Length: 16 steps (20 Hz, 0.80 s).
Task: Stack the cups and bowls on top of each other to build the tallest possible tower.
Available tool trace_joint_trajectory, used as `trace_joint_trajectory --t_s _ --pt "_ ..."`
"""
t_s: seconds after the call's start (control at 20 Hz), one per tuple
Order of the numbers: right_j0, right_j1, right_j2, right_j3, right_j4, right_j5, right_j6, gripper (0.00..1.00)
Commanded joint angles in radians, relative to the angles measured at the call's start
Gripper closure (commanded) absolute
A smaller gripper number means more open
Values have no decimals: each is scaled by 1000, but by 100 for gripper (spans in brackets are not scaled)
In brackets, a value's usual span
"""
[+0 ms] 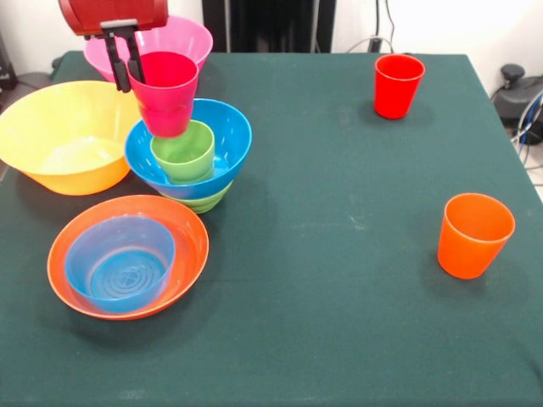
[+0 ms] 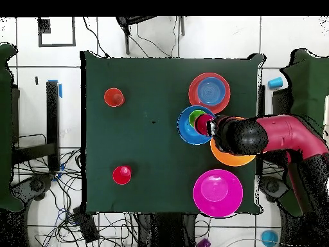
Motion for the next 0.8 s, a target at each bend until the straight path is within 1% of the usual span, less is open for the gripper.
trace_joint_trajectory --t_s 0.05,0.1,0.15,0.2,0.25,0.3,0.35,0.4,0.45,0.5,0.55,0.6,0.65,0.7,0.75,0.8 --pt "43 4 -29 -14 11 57 -155 100" --pt "32 11 -17 -10 22 55 -171 100" --pt "38 3 -31 7 6 -51 -54 100" --pt "-6 106 47 -43 38 -103 -162 100" --pt "-11 113 46 -47 39 -108 -163 100" --pt "-20 110 46 -34 29 -133 -155 100" --pt "-24 108 52 -28 31 -134 -161 100" --pt "-21 99 53 -35 54 -100 -160 100" --pt "-18 96 53 -43 61 -92 -159 100" --pt "-11 100 52 -64 72 -79 -159 100" --pt "-2 100 41 -79 65 -71 -161 100" --pt "2 122 25 -110 50 -64 -180 100" --pt "-1 135 18 -118 34 -76 -191 100" --pt "-18 150 20 -113 11 -119 -199 100" --pt "-28 156 24 -106 5 -129 -210 100" --pt "-41 161 22 -89 -17 -140 -233 100"
